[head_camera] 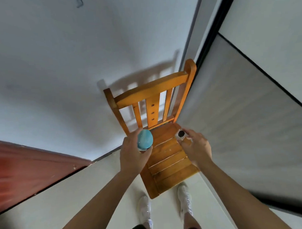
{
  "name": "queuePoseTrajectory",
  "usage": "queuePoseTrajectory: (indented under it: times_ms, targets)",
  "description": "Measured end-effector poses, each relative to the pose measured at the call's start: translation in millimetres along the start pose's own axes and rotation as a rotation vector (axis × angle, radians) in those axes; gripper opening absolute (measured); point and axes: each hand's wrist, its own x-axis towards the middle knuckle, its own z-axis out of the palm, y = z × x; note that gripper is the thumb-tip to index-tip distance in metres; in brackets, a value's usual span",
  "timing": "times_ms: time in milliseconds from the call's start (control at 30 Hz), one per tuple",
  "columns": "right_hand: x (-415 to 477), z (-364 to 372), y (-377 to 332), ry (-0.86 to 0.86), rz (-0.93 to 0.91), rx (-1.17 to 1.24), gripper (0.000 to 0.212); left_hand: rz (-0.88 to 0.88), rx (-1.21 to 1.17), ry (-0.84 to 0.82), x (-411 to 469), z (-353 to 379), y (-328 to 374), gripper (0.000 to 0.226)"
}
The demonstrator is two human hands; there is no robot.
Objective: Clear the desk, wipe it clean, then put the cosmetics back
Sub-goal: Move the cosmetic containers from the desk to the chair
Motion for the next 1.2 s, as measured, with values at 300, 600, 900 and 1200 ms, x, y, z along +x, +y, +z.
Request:
queuePoseTrajectory:
  times_ms: [300,600,900,1200]
  targets:
    - [80.5,151.1,115.2,-0.264,0.041,0.087,0.035,-0.307,0.067,0.026,-17.0,148.6,-102.3,0.074]
    - [137.3,262.2,171.6,-0.331,-0.048,0.0,0.042,-0.377,0.092,-0.024,-1.3,252.6,-195.1,0.071]
    - [158.0,301.9,187.1,-0.297,-0.152,-0.088,0.052,-0.36,0.053,0.021,5.8,274.1,-225.1,0.072]
    - [99.6,209.2,140.6,-0.31,-0.197,-0.038,0.055,-0.516,0.048,0.08,-22.1,183.7,-152.9,0.062]
